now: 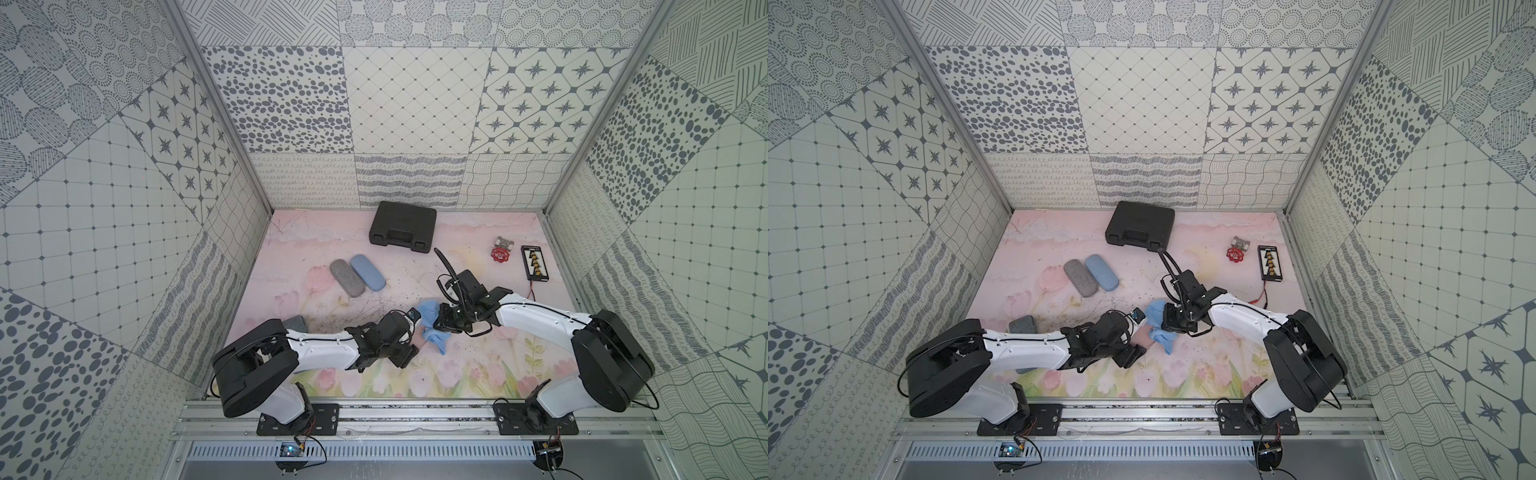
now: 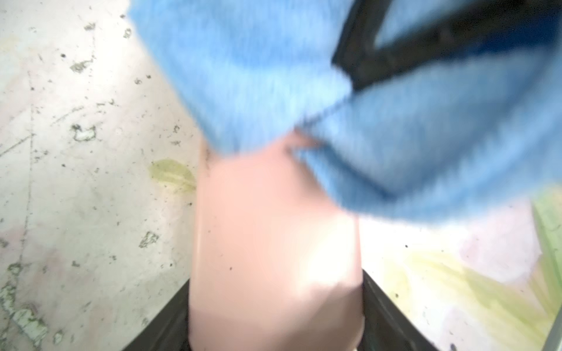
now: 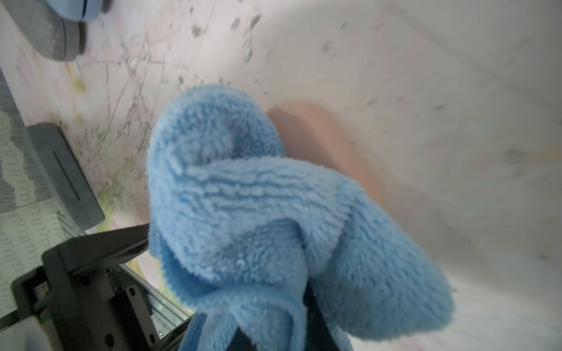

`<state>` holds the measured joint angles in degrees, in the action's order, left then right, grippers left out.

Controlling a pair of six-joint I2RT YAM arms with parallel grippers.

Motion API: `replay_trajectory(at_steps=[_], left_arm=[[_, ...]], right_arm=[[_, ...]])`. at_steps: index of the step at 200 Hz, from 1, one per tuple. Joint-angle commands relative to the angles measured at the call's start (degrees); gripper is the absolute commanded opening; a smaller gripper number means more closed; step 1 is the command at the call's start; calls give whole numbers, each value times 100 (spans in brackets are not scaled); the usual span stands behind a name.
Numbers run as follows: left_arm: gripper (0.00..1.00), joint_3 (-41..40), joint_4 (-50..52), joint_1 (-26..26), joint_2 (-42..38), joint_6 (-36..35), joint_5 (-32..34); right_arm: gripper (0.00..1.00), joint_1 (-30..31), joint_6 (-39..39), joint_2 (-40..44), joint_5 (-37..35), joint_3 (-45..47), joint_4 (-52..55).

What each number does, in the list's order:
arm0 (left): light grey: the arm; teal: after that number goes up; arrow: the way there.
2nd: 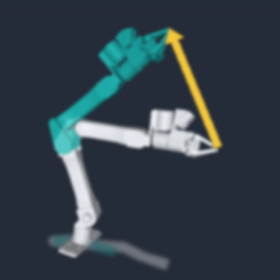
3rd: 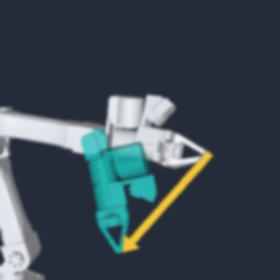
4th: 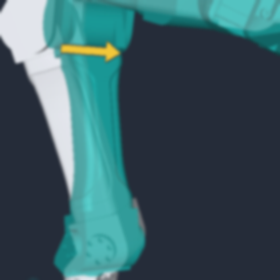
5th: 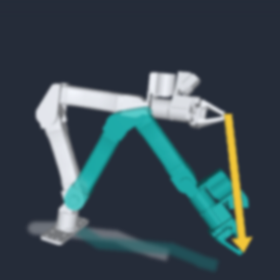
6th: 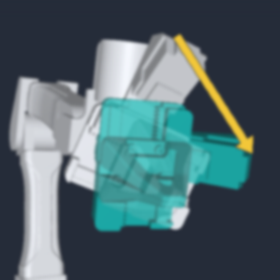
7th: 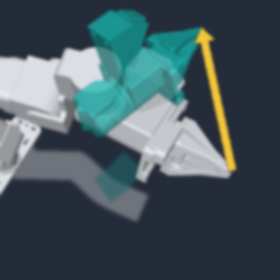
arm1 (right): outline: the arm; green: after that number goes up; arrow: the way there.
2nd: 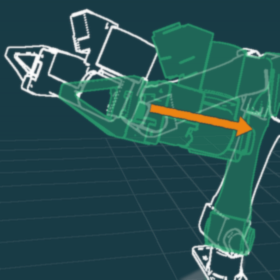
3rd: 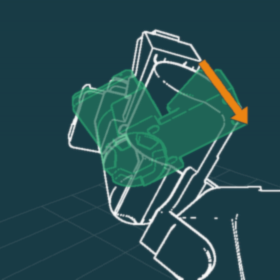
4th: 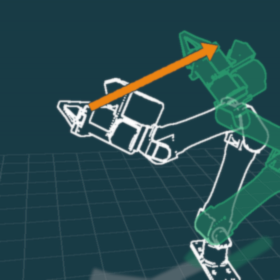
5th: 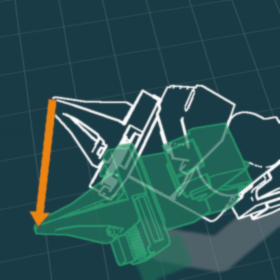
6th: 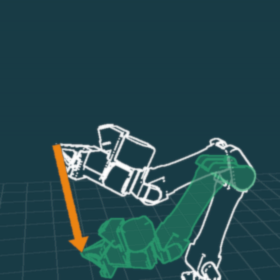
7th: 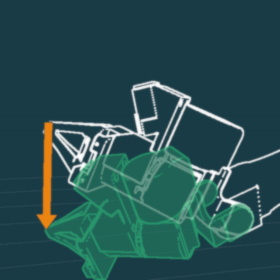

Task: Wipe the eyeglass case
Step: Wipe the dirt from the eyeglass case.

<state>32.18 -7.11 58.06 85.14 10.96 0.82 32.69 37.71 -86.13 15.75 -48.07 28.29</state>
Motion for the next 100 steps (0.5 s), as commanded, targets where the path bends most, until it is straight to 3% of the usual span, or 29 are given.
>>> replay_trajectory(at_steps=[1,16,30,70,86,100], left_arm=[[66,36,-67,-6,-106,109,154],[70,45,-4,-6,-161,136,297],[72,81,66,-1,-178,100,298],[73,40,-105,-5,-239,46,253],[72,-84,-300,-5,-308,55,308],[71,-161,-393,-7,-370,59,357]], right_arm=[[0,-230,-880,199,-1562,-365,1019],[0,-121,-1070,374,-1995,-692,1334],[0,109,-1051,400,-1973,-894,1431],[0,1081,31,122,-466,-752,400],[0,1086,492,-24,208,-330,-419],[0,786,453,-184,452,-30,-632]])
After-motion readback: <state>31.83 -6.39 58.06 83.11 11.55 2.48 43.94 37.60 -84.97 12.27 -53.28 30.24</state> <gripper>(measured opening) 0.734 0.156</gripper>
